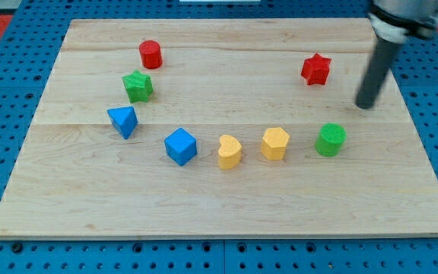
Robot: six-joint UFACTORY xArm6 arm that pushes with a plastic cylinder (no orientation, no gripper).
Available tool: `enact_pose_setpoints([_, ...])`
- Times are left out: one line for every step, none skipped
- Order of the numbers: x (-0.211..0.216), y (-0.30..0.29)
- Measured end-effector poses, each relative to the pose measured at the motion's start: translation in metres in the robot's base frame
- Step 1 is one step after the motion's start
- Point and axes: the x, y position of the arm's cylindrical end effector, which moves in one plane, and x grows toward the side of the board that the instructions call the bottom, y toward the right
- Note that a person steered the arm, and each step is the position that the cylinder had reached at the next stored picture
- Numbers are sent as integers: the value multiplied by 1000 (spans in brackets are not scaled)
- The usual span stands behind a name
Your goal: Drag the green circle to the top
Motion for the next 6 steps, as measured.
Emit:
enact_pose_setpoints([75,-7])
enact_pose_setpoints([117,-52])
enact_pose_setpoints([85,-88])
enact_pose_setpoints([58,-94])
enact_pose_setpoints([38,-94])
enact_pose_setpoints([18,-95])
